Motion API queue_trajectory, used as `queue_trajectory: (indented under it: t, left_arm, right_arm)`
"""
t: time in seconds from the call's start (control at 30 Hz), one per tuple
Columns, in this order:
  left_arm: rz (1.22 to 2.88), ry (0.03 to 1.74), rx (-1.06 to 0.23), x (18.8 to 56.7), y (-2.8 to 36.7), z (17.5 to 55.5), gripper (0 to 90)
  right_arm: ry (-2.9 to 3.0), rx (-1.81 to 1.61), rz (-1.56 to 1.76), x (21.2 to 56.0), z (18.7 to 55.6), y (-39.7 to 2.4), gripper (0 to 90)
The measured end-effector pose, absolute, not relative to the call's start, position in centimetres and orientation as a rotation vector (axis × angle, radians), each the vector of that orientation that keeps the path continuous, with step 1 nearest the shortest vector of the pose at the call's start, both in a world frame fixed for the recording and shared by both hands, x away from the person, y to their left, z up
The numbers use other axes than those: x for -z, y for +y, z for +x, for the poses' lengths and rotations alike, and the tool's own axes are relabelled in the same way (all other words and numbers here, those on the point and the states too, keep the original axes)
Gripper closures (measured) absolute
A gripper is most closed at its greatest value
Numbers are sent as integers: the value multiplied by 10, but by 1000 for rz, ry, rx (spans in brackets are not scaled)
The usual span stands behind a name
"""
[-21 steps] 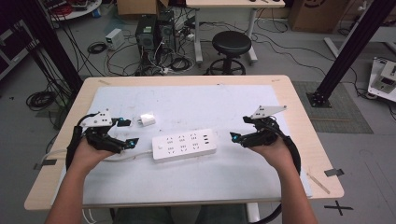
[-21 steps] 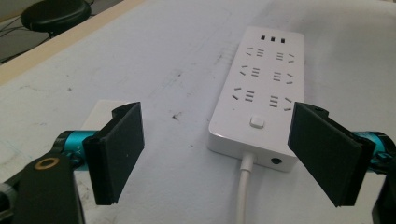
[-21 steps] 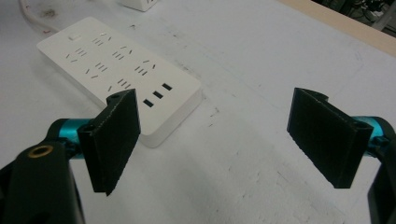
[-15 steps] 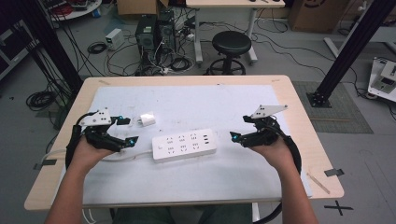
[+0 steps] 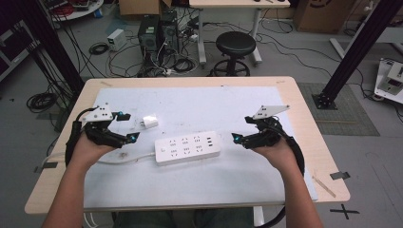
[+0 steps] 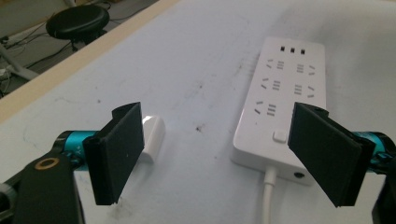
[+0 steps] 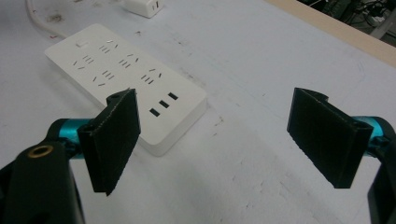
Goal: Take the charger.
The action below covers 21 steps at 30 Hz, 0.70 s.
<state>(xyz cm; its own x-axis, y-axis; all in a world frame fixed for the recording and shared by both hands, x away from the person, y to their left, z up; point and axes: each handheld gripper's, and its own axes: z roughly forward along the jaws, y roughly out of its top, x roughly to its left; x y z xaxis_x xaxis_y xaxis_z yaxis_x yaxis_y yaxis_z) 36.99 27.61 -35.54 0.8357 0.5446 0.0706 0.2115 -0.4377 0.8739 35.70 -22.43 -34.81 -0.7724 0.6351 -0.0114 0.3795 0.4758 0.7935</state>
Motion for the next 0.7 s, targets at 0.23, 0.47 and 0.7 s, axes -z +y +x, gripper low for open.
queue_trajectory:
  t: [0.23, 0.47, 0.7]
  left_arm:
    - [2068, 557, -428, 345, 269, 391, 185]
    - [2093, 572, -401, 355, 259, 430, 185]
    - [2144, 640, -365, 382, 261, 456, 185]
  right_arm:
    - [2426, -1181, 868, 350, 355, -225, 176]
    - [2433, -1184, 871, 350, 355, -226, 175]
    - [2441, -1173, 870, 352, 355, -223, 176]
